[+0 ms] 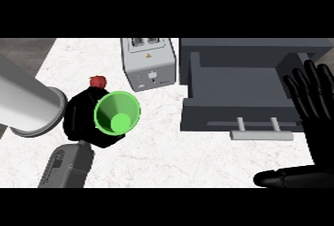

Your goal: Pick up the cup, place it into the drawer and close the drawer

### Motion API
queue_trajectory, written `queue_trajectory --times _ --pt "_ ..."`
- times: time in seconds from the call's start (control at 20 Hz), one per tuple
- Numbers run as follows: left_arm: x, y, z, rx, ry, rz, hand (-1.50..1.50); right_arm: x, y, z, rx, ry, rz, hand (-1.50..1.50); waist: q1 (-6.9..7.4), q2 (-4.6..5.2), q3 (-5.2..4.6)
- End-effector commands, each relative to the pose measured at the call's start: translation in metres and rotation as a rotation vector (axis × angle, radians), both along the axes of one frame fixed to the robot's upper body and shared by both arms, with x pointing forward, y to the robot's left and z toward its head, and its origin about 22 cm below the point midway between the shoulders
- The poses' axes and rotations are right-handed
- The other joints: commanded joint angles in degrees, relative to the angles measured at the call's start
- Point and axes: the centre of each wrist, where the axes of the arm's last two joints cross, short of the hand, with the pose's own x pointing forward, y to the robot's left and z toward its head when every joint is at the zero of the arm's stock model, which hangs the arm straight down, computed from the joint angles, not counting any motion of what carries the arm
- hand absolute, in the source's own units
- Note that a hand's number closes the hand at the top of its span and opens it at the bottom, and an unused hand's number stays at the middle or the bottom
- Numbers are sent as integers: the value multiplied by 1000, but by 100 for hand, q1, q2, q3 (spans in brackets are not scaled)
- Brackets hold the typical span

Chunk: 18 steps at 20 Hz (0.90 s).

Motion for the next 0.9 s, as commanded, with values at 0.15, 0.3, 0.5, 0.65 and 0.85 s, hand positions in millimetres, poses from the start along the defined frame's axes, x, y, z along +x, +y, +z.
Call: queue_trajectory --times 0.15,0.3,0.5,0.65,0.85 --pt "10 -41 89 -31 -31 -35 150 -11 -1 1 -6 1 10 -150 -48 1 -2" --pt "26 -55 111 -5 -43 -38 150 8 -3 8 -3 -8 2 -150 -56 25 -5" --pt "39 -91 136 35 -45 -36 150 -11 -12 -5 -12 -10 5 -150 -104 25 -4" --pt "48 -101 146 66 -47 -16 150 -8 -1 11 -3 -12 -10 -150 -95 29 -6" --pt "66 -113 173 112 -62 -26 150 22 -9 8 -9 -8 1 -150 -87 38 -5"
